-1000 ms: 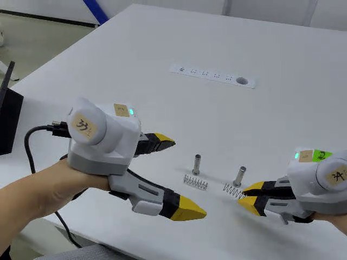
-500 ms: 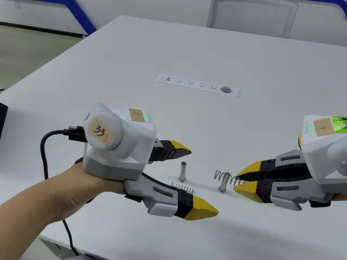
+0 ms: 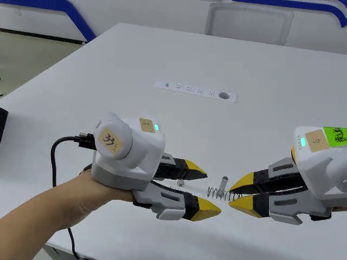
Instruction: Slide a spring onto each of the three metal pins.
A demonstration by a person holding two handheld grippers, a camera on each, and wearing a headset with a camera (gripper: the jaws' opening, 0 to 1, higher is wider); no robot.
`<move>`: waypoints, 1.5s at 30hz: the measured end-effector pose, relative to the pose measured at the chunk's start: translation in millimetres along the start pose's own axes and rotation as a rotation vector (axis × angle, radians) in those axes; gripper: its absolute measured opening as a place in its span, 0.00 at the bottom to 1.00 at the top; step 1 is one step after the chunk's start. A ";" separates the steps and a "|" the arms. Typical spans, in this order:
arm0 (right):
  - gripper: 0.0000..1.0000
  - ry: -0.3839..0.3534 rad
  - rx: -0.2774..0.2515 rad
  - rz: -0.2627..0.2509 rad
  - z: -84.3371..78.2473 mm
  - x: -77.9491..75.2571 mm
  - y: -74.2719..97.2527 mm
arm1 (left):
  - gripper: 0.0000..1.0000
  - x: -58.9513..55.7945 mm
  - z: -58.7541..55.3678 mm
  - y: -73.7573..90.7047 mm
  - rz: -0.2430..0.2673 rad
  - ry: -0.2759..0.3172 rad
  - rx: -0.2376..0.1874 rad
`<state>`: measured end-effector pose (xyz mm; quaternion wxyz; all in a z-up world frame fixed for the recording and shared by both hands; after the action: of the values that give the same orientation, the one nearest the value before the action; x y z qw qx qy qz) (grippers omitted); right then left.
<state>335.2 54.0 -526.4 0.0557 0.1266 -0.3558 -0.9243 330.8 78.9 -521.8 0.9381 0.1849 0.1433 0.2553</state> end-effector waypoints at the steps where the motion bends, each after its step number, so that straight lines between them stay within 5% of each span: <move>1: 0.11 -0.008 -0.005 0.003 0.5 0.7 -0.1 | 0.41 -0.4 0.1 0.0 -0.001 -0.002 0.001; 15: 0.11 0.016 -0.020 0.037 6.3 8.1 -0.4 | 0.21 -9.0 0.6 -2.1 -0.051 -0.011 0.003; 25: 0.11 0.012 -0.050 0.046 12.1 9.5 0.9 | 0.15 -11.9 -0.4 -5.3 -0.068 -0.021 0.015; 32: 0.11 0.033 -0.043 0.040 12.0 9.4 1.5 | 0.11 -13.3 -1.6 -6.3 -0.067 -0.127 0.030; 45: 0.15 -0.022 -0.069 0.051 8.9 9.5 3.7 | 0.10 -16.9 -1.2 -6.0 -0.091 -0.166 0.039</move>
<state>323.6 55.1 -519.4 0.0795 0.1054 -0.3275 -0.9356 318.9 65.5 -522.4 0.9536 0.2171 0.0785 0.1934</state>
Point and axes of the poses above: the centre of the closed fingertips' face, and the gripper's own axes: y roughly backward along the fingers, x roughly to its left, z roughly out of its top, the point moved 1 cm from there along y, roughly backward along the fingers, and after that the axes turned 4 degrees about y, right-handed, at the moved point
